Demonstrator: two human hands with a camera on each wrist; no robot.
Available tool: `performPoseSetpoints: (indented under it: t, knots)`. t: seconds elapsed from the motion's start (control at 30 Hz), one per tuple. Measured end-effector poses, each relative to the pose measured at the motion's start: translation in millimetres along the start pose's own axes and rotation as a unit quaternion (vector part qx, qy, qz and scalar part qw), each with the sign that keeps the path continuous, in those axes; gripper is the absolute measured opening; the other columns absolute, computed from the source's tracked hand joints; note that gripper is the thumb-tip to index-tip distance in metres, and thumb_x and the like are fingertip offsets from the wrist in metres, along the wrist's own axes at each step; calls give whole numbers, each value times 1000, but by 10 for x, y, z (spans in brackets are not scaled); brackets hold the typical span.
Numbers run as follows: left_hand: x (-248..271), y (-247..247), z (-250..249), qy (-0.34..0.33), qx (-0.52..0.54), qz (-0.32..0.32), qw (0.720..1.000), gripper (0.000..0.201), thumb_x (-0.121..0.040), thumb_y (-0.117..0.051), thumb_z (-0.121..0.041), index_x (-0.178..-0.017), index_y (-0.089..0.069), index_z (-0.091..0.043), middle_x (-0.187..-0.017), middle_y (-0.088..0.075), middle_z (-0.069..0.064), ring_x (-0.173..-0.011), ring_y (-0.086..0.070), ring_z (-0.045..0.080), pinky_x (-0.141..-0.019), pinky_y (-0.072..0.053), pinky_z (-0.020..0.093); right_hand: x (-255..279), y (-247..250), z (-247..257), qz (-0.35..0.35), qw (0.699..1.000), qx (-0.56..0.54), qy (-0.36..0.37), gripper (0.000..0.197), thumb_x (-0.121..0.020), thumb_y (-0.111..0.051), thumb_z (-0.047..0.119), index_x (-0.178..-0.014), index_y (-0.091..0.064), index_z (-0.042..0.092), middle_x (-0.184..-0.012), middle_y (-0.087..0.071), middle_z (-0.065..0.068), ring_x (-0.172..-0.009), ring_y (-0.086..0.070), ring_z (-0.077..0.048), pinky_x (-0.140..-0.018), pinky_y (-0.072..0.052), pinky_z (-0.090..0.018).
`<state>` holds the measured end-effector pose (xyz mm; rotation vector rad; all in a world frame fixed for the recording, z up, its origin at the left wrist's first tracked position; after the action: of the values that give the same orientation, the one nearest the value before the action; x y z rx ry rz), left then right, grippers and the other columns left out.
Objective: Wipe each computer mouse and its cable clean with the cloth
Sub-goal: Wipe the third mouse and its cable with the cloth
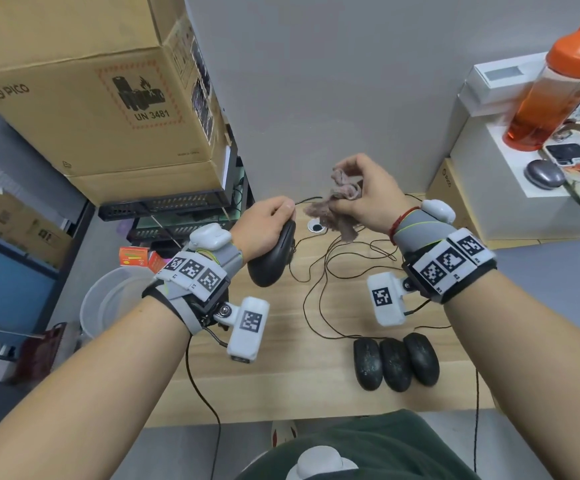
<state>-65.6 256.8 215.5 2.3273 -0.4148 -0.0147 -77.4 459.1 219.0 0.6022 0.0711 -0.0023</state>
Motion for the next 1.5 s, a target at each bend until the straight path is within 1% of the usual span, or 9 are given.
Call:
performPoseSetpoints:
  t: [0.2, 0.37, 0.47, 0.57, 0.8, 0.97, 1.17, 1.3, 1.5]
  knots:
    - [-24, -45, 4, -13, -49, 25, 998, 38, -108, -41, -32, -89, -59, -5, -77, -59, 8, -76, -53, 24, -74, -41, 37, 10, -47, 260, -1, 991, -107, 75, 63, -68, -88, 19, -118, -51, 21, -114, -58, 11, -113, -58, -11, -102, -46, -31]
    - [-6, -19, -93, -53, -62, 39, 996, 36, -109, -43, -30, -75, -54, -27, -73, -57, -10, -71, -52, 7, -67, -33, 31, 88, -265, 190, 175, 974, -141, 34, 59, -74, -83, 4, -125, -55, 12, -107, -67, -5, -91, -68, -18, -88, -57, -47]
    - [2, -2, -117, -68, -41, 36, 996, 34, -109, -43, -28, -77, -57, -26, -74, -61, -9, -71, -54, 6, -71, -42, 25, 78, -278, 203, 160, 985, -29, 59, 43, -78, -82, 12, -116, -64, 21, -100, -72, 0, -89, -71, -17, -87, -56, -36]
    - [-21, 30, -134, -74, -51, 27, 996, 36, -108, -44, -26, -73, -51, -20, -65, -49, -8, -62, -45, 5, -60, -34, 19, 83, -262, 250, 135, 985, 70, 79, 16, -83, -77, 21, -91, -65, 29, -77, -68, 6, -71, -63, -12, -74, -46, -26]
    - [-35, 55, -137, -69, -60, 19, 996, 39, -107, -44, -26, -70, -50, -22, -63, -47, -7, -62, -44, 9, -64, -34, 31, 67, -293, 271, 86, 971, 197, 109, 18, -90, -67, 26, -84, -61, 9, -82, -67, -13, -82, -57, -35, -65, -29, -32]
    - [-17, 167, -62, -56, -21, 4, 998, 37, -107, -43, -27, -72, -55, -19, -68, -56, -4, -68, -51, 16, -74, -42, 34, 89, -192, -62, 66, 973, 218, 27, 16, -91, -67, 26, -80, -57, 21, -85, -66, -11, -85, -57, -32, -65, -28, -29]
    - [-46, 365, 91, -37, 19, -22, 999, 37, -99, -43, -41, -77, -58, -15, -77, -66, 11, -77, -61, 32, -84, -50, 42, 141, -75, -744, 55, 971, 217, -85, 9, -89, -66, 20, -94, -68, 12, -91, -69, -12, -93, -63, -33, -76, -46, -33]
    - [-57, 617, 161, -24, 62, -68, 995, 32, -104, -47, -24, -77, -57, -10, -68, -54, -2, -62, -52, 9, -68, -41, 27, 293, 120, -1156, 28, 956, 238, -167, 13, -91, -63, 20, -100, -68, 11, -91, -65, -11, -94, -61, -31, -72, -37, -29]
    - [-113, 745, 316, 0, 74, -104, 992, 32, -100, -45, -22, -70, -56, -17, -69, -54, -4, -72, -49, 16, -77, -40, 34, 324, 320, -1317, -66, 949, 183, -247, 16, -88, -62, 22, -95, -69, 10, -91, -69, -13, -94, -63, -34, -78, -44, -30]
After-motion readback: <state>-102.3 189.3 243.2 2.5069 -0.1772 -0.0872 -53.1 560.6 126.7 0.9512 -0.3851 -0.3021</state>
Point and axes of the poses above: each hand's wrist, its own x-axis away from the middle knuckle, its own y-axis out of the back of the hand, z = x × y, the point moved 4 cm from there along -x, towards the middle knuckle
